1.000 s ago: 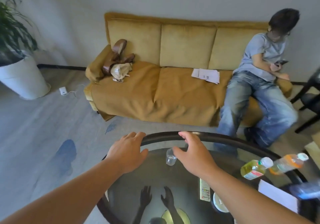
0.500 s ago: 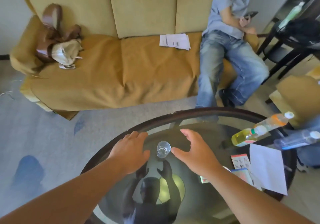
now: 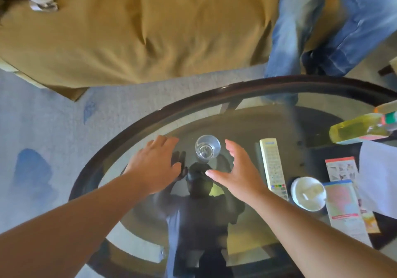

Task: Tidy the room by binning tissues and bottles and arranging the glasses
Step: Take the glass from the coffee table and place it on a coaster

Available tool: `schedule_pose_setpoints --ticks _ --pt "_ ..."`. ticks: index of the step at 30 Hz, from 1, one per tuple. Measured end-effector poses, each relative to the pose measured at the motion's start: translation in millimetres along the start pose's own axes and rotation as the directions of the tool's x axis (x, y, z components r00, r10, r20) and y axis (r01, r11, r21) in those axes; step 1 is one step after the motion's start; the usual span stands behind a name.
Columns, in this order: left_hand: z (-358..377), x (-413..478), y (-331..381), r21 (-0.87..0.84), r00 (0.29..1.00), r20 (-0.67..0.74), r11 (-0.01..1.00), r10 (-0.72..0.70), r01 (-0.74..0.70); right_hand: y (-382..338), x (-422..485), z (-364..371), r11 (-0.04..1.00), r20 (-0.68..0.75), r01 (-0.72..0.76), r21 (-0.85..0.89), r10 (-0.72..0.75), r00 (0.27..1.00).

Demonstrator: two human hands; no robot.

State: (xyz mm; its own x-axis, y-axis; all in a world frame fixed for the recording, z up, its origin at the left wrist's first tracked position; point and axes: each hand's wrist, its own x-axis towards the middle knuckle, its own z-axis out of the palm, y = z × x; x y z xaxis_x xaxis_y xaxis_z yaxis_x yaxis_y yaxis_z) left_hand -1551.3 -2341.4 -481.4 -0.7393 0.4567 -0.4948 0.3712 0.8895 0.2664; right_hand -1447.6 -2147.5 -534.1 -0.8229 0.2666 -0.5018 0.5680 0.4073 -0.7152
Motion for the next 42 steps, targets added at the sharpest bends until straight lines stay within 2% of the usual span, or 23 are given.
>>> schedule_pose_setpoints --ticks 7,11,24,30,42 --pt "43 25 -10 0.002 0.998 -0.060 1.000 -0.018 0.018 25 39 26 0.994 0.025 0.078 0.078 -0.080 0.996" --pt "58 34 -14 -0.034 0.998 -0.048 0.999 -0.040 0.039 25 55 35 0.990 0.010 0.126 0.066 -0.127 0.992" --pt "70 40 -22 -0.072 0.995 -0.049 0.994 -0.083 0.079 17 61 45 0.988 -0.051 0.129 0.091 -0.124 0.991" --pt "43 23 -10 -0.086 0.994 -0.071 0.993 -0.084 0.078 -12 36 22 0.985 -0.053 0.128 0.114 -0.123 0.991" --pt "-79 -67 49 -0.101 0.986 -0.168 0.995 -0.023 0.006 -113 -70 -64 0.963 -0.149 0.187 0.192 -0.160 0.976"
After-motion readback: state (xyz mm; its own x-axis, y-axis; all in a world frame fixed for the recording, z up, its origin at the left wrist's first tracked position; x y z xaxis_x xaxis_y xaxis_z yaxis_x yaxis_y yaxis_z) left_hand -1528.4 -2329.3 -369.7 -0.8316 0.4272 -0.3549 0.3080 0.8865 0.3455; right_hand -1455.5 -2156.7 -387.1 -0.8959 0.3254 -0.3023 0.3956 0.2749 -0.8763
